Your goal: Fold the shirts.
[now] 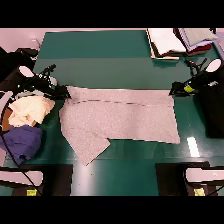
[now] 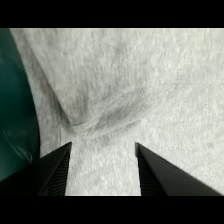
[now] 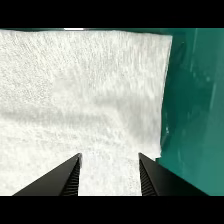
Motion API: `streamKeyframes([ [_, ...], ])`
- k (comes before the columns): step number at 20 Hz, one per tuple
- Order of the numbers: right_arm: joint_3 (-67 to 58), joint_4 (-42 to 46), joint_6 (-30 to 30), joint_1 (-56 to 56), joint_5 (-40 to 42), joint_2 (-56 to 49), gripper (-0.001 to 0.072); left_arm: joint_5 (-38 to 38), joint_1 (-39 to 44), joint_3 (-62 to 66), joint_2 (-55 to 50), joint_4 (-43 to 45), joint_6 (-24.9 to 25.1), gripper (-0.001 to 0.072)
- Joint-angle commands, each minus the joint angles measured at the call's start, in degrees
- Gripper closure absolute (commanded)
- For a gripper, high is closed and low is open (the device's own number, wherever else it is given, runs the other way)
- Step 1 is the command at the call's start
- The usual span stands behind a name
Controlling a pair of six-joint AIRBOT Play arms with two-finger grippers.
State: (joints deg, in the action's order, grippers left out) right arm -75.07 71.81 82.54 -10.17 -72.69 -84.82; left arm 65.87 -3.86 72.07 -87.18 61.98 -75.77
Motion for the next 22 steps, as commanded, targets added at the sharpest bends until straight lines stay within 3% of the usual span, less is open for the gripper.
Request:
streamKeyframes([
  [1,0.83,-6.43,-0.17,-1.88,-2.49,3.26,0.0295,4.17,0.00,-0.90,4.33,4.46,-3.80,0.0227],
  [4,1.90,-5.95,-1.18,-1.92,-6.03,10.58,0.0297,5.75,0.00,-10.49,14.49,10.12,-6.86,0.0227],
  [10,11.19,-6.21,-1.18,-1.79,-0.59,23.63,0.0301,3.96,0.00,-39.10,33.97,6.54,-9.75,0.0226],
  [15,14.27,-6.27,-1.18,-1.79,-0.90,25.57,0.0301,-3.87,0.76,-46.86,34.93,-2.56,-9.27,0.0226],
  [20,14.27,-7.78,-1.18,-1.81,-0.96,25.64,0.0301,-8.70,9.40,-47.71,34.93,-5.86,-9.97,0.0229],
  [21,14.27,-7.54,-1.51,-1.95,-1.40,25.64,0.0302,-7.67,9.60,-47.65,34.93,-5.86,-10.08,0.0267],
  [22,14.27,-7.45,-1.90,-2.49,-2.56,25.64,0.0301,-6.03,9.60,-47.19,34.93,-5.38,-10.10,0.0517],
])
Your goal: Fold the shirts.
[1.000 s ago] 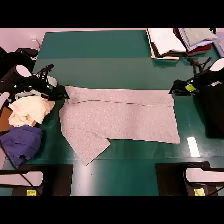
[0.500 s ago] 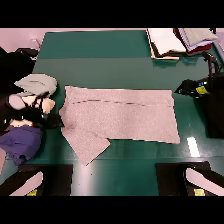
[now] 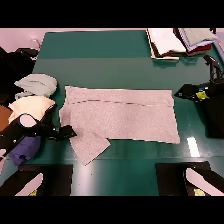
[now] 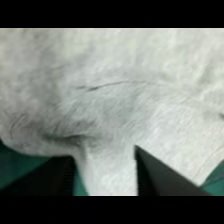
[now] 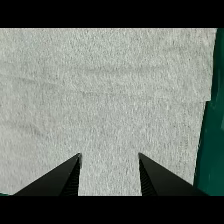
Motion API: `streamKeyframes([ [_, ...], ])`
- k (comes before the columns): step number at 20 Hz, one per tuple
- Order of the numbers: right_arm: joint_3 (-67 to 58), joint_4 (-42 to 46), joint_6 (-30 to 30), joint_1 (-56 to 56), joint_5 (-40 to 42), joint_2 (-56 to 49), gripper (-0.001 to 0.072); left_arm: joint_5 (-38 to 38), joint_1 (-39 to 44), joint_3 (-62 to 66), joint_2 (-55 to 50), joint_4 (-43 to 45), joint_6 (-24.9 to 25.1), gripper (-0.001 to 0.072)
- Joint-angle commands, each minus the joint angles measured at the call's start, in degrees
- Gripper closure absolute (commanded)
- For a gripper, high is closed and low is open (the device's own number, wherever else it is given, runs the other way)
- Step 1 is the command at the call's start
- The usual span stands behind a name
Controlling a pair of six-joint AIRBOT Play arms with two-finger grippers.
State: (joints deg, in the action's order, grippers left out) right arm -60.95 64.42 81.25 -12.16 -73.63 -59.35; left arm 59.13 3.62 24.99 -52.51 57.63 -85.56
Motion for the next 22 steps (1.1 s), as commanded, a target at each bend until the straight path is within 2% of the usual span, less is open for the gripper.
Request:
streamKeyframes([
  [1,0.24,0.31,-0.81,-1.42,-3.06,0.17,0.0302,2.03,2.12,0.63,0.26,-0.70,0.13,0.0649],
  [2,0.74,0.46,-0.83,-2.80,-4.74,0.17,0.0302,3.06,2.12,1.77,0.26,0.02,0.11,0.0687],
  [6,9.51,7.89,-1.95,-10.49,-10.71,0.31,0.0297,6.10,2.12,6.56,0.26,2.58,0.57,0.0687],
  [8,17.00,8.15,-3.39,-16.04,-10.86,0.28,0.0154,5.77,2.12,7.89,0.26,2.58,0.59,0.0687],
  [11,27.10,5.81,-6.34,-23.30,-8.28,0.24,0.0162,4.48,2.12,8.81,0.26,2.56,0.57,0.0687],
  [12,29.33,4.76,-7.06,-24.39,-7.80,0.24,0.0212,4.13,2.12,8.81,0.26,2.56,0.57,0.0687],
  [16,35.15,-0.15,-7.93,-23.74,-3.85,0.24,0.0235,3.85,2.12,8.81,0.26,2.56,0.57,0.0687],
  [17,35.74,-1.60,-8.17,-22.38,-2.58,0.26,0.0283,3.80,2.12,8.81,0.26,2.54,0.55,0.0687],
  [18,35.80,-2.40,-8.31,-20.72,-1.73,0.26,0.0287,3.72,2.12,8.81,0.26,2.54,0.55,0.0687],
  [20,34.60,-3.37,-8.35,-16.61,-0.83,0.28,0.0512,5.55,2.12,9.60,0.26,3.02,0.63,0.0687],
  [22,31.28,-2.84,-8.48,-12.33,-1.88,0.33,0.0668,7.63,2.12,11.13,2.27,4.87,0.48,0.0689],
])
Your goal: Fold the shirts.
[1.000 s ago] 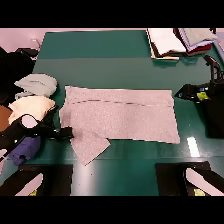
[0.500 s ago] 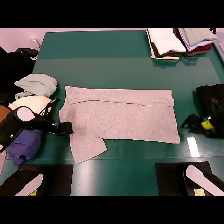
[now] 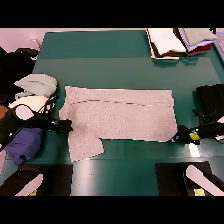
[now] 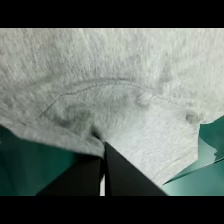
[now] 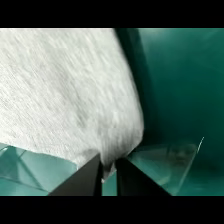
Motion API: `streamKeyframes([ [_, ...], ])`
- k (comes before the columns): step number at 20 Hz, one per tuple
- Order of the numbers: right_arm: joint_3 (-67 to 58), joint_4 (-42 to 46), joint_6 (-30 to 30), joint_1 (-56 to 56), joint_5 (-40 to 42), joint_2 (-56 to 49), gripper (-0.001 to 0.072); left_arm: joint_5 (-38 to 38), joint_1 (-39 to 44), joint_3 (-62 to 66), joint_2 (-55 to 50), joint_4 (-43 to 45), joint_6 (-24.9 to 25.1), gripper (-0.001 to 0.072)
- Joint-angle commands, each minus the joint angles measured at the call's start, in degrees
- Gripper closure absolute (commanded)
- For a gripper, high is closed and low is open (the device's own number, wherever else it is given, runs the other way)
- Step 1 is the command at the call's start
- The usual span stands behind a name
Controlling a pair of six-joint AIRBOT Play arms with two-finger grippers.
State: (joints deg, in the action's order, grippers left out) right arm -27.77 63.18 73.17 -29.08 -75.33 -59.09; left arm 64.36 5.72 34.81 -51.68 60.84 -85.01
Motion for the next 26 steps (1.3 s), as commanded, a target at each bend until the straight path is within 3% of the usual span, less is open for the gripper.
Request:
streamKeyframes([
  [1,-3.80,-1.46,-0.39,6.36,-1.53,0.63,0.0698,3.06,0.02,1.51,3.96,3.21,-0.81,0.0689],
  [5,-8.90,4.57,1.40,11.41,-8.15,8.09,0.0698,14.73,0.02,1.44,14.73,7.82,-3.76,0.0689],
  [8,-10.80,11.06,4.13,13.62,-10.69,14.86,0.0699,17.46,0.02,1.51,18.88,7.30,-5.01,0.0688],
  [10,-12.94,12.41,4.44,14.23,-9.29,16.09,0.0699,13.42,0.02,1.51,18.93,7.52,-4.96,0.0688],
  [13,-17.94,11.54,4.42,14.25,-7.54,9.94,0.0699,4.37,0.02,2.84,16.11,9.64,-4.96,0.0688],
  [26,-46.01,11.30,6.82,22.01,-1.18,-24.57,0.0698,-13.70,0.00,21.35,-16.92,12.70,-1.51,0.0686],
])
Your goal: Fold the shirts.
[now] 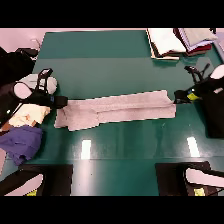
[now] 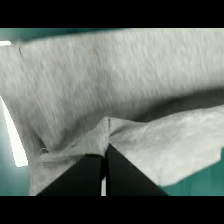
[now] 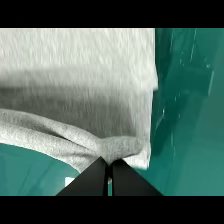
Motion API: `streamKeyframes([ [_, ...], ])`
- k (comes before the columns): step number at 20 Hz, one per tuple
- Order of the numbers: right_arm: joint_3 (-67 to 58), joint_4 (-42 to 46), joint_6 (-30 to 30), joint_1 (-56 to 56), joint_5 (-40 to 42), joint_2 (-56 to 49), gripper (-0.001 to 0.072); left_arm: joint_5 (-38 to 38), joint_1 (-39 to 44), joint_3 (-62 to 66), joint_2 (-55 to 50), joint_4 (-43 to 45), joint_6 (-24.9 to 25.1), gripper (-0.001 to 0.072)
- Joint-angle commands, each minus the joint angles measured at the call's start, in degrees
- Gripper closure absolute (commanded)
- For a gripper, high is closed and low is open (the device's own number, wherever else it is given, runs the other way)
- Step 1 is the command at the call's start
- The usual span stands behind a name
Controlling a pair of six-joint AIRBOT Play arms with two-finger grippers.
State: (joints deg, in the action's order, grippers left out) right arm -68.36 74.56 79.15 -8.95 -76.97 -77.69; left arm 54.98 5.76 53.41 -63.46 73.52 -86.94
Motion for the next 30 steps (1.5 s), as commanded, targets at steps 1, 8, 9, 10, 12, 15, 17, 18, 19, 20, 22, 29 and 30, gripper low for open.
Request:
streamKeyframes([
  [1,-7.15,-0.15,0.92,2.19,0.48,-7.78,0.0697,-5.57,-0.04,3.21,-6.08,0.02,0.42,0.0686],
  [8,-11.30,-15.13,-3.19,-3.21,1.97,-12.50,0.0300,-4.11,-0.02,6.62,-6.25,-0.09,-1.53,0.0189],
  [9,-11.21,-14.93,-4.02,-4.83,0.09,-12.50,0.0295,-2.27,-0.02,7.76,-6.23,-0.11,-1.55,0.0205],
  [10,-10.23,-15.10,-4.96,-6.64,-1.79,-12.20,0.0232,-0.31,-0.02,8.57,-6.23,-0.17,-1.53,0.0359],
  [12,-6.69,-15.15,-6.47,-11.02,-3.48,-11.74,0.0183,1.42,-0.02,8.92,-6.27,-0.79,-1.53,0.0657],
  [15,0.13,-18.36,-10.05,-16.59,-3.52,-12.72,0.0177,0.94,0.31,8.90,-6.29,-5.64,-1.16,0.0686],
  [17,4.00,-24.61,-12.85,-18.56,-2.40,-14.99,0.0182,-0.70,2.29,8.83,-6.32,-6.54,-1.09,0.0686],
  [18,5.11,-27.12,-13.94,-18.49,-1.84,-16.17,0.0203,-1.77,3.74,8.83,-6.45,-6.69,-1.16,0.0687],
  [19,6.14,-29.66,-15.37,-17.94,-0.92,-17.09,0.0203,-2.60,5.25,8.83,-6.82,-6.97,-1.46,0.0687],
  [20,6.95,-31.58,-15.89,-16.90,0.74,-17.86,0.0204,-3.23,6.99,8.83,-7.45,-7.23,-1.81,0.0686],
  [22,6.36,-32.50,-16.52,-13.84,3.23,-18.95,0.0310,-5.31,10.58,8.85,-9.62,-9.22,-1.79,0.0687],
  [29,-3.91,-32.59,-17.73,-5.11,2.10,-14.75,0.0698,-12.13,21.49,15.21,-23.39,-14.27,-1.64,0.0687],
  [30,-5.70,-32.63,-17.49,-4.26,1.07,-12.81,0.0699,-12.15,22.73,17.79,-26.03,-14.40,-1.62,0.0687],
])
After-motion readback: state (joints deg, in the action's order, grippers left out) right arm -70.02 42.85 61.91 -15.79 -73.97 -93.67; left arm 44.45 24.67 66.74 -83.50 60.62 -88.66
